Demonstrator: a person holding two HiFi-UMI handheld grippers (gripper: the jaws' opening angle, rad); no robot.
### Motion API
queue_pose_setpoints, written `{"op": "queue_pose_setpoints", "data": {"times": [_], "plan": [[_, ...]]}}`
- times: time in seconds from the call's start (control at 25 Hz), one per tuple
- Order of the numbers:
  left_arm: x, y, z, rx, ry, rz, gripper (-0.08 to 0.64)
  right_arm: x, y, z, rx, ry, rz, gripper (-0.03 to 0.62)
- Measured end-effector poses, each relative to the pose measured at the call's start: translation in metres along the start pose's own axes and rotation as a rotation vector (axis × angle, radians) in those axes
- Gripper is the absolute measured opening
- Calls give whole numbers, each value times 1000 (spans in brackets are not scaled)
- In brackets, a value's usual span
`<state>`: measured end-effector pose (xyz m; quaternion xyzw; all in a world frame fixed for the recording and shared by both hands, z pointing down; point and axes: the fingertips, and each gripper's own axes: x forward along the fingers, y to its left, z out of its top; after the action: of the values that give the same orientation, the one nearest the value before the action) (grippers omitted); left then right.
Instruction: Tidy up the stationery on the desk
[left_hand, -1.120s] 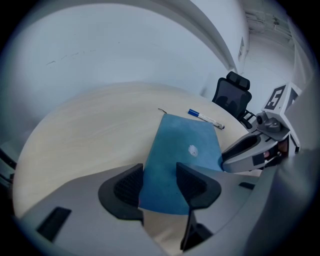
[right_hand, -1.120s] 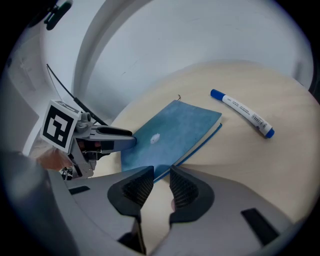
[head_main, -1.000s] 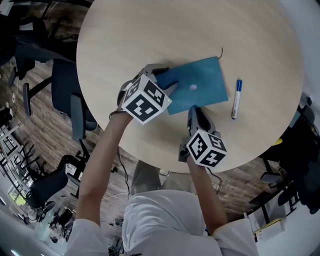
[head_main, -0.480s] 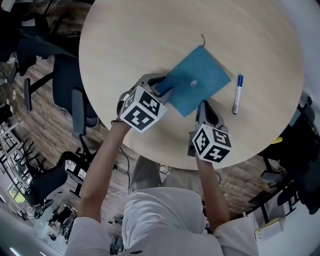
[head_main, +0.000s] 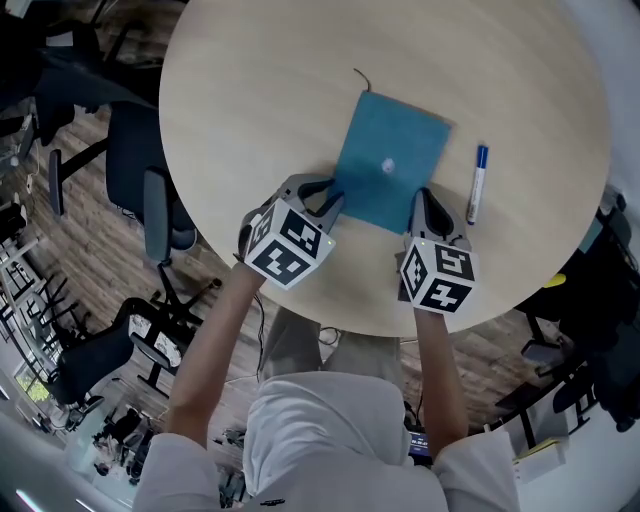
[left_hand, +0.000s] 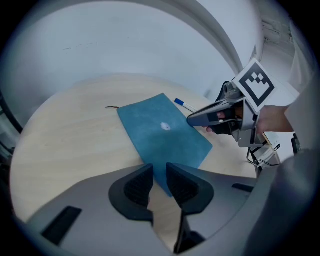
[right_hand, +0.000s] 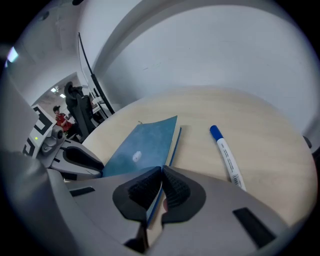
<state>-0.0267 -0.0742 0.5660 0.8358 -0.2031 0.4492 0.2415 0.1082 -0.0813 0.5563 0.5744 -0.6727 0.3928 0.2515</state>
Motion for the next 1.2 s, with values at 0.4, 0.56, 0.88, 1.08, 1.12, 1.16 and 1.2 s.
{"op": "queue_pose_setpoints", "data": {"times": [0.4, 0.56, 0.88, 1.08, 1.12, 1.16, 1.2], "plan": [[0, -12, -6, -115, -57, 24, 77, 5, -6, 1, -44, 12, 13, 38], [-4, -14, -6, -130, -82, 90, 58, 0, -8, 2, -40, -23, -4, 40], [-18, -30, -3, -199, -157, 122, 57, -19, -15, 8, -36, -107, -34, 40], [-21, -39, 5, -242, -162, 100, 31, -31, -18, 3, -25, -125, -35, 40], [-22, -41, 8, -247, -175, 98, 29, -34, -18, 2, -24, -127, -33, 40], [-23, -44, 11, -249, -187, 98, 28, -37, -18, 2, -22, -131, -30, 40], [-24, -46, 15, -249, -198, 100, 27, -40, -18, 2, -21, -135, -28, 40]]}}
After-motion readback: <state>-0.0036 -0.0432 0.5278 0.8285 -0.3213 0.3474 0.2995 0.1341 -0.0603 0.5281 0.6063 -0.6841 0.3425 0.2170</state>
